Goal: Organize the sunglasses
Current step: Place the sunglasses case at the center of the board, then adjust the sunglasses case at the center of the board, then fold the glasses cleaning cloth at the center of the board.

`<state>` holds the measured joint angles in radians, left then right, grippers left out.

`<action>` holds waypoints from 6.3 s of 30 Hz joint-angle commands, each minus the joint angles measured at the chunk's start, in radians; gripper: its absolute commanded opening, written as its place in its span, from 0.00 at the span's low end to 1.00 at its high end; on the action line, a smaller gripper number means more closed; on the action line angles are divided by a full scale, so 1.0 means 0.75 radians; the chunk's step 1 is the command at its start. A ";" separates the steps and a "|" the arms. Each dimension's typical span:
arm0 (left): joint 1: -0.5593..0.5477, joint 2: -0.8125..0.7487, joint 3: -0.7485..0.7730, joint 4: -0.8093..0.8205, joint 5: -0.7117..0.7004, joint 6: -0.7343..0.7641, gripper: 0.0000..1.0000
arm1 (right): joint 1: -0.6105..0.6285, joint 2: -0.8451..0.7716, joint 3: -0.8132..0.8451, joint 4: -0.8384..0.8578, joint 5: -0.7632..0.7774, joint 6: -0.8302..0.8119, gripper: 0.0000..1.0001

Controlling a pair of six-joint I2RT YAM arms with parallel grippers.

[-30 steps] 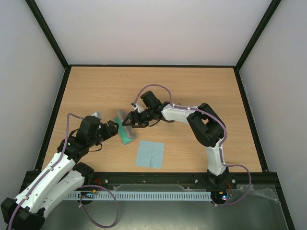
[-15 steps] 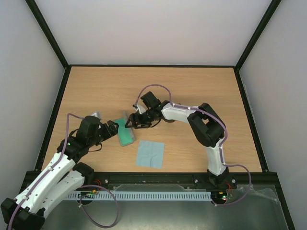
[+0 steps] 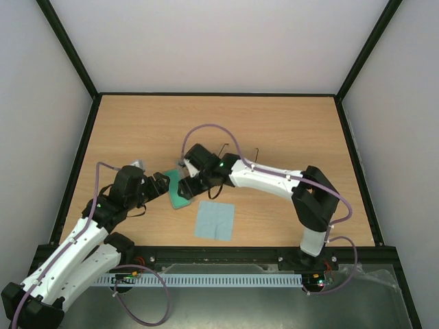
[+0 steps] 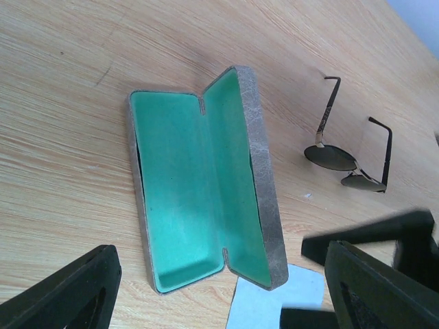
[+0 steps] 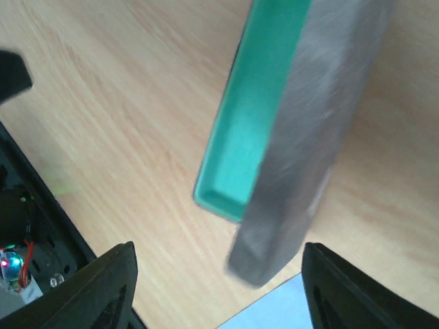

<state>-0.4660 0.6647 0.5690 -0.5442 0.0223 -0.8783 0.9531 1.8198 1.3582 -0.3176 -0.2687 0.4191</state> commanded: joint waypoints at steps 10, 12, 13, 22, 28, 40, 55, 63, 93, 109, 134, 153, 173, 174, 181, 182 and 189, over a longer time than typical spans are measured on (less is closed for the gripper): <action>0.013 -0.016 -0.043 -0.004 0.006 0.006 0.65 | 0.334 -0.247 -0.297 -0.001 0.449 0.262 0.20; 0.017 -0.014 -0.045 0.001 0.006 -0.002 0.63 | 0.335 -0.272 -0.397 0.131 0.428 0.341 0.21; 0.018 -0.013 -0.046 0.009 0.009 -0.005 0.72 | 0.335 -0.266 -0.430 0.190 0.416 0.362 0.23; 0.020 -0.041 -0.020 -0.009 0.016 -0.021 0.99 | 0.264 -0.019 -0.314 0.294 0.406 0.403 0.26; 0.022 -0.059 -0.019 -0.024 0.013 -0.023 0.99 | 0.181 0.073 -0.202 0.204 0.483 0.379 0.23; 0.026 -0.081 -0.024 -0.022 0.015 -0.021 1.00 | 0.101 0.210 -0.025 0.118 0.702 0.242 0.22; 0.029 -0.126 -0.014 -0.040 0.026 -0.013 0.99 | 0.010 0.342 0.224 0.094 0.747 0.070 0.25; 0.028 -0.117 -0.011 -0.012 0.090 -0.003 1.00 | 0.010 0.010 0.003 0.098 0.711 0.091 0.45; -0.379 0.404 0.075 0.143 -0.128 0.043 0.77 | -0.202 -0.760 -1.024 0.179 0.230 0.427 0.34; -0.384 0.296 -0.004 0.084 -0.137 0.008 0.72 | -0.057 -0.439 -0.846 0.142 0.404 0.373 0.26; -0.385 0.270 -0.019 0.092 -0.134 -0.005 0.71 | 0.006 -0.365 -0.821 0.076 0.543 0.396 0.17; -0.385 0.274 -0.036 0.103 -0.126 -0.008 0.71 | 0.040 -0.322 -0.764 0.055 0.627 0.371 0.02; -0.414 0.690 0.004 0.410 -0.024 0.078 0.31 | -0.072 -0.223 -0.672 0.186 0.659 0.036 0.01; -0.422 0.711 0.008 0.427 -0.026 0.076 0.31 | -0.077 -0.224 -0.670 0.194 0.651 0.024 0.01; -0.479 0.855 0.081 0.485 -0.068 0.073 0.46 | -0.088 -0.221 -0.667 0.213 0.623 0.009 0.01; -0.487 0.879 0.095 0.486 -0.081 0.075 0.46 | -0.087 -0.223 -0.672 0.216 0.619 0.012 0.01; -0.539 1.024 0.158 0.501 -0.150 0.079 0.34 | -0.088 -0.232 -0.682 0.220 0.606 0.020 0.01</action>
<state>-0.8501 1.3884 0.6559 -0.1795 -0.0399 -0.8288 0.8886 1.6405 0.8410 -0.1467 0.1921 0.4442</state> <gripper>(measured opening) 0.377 0.018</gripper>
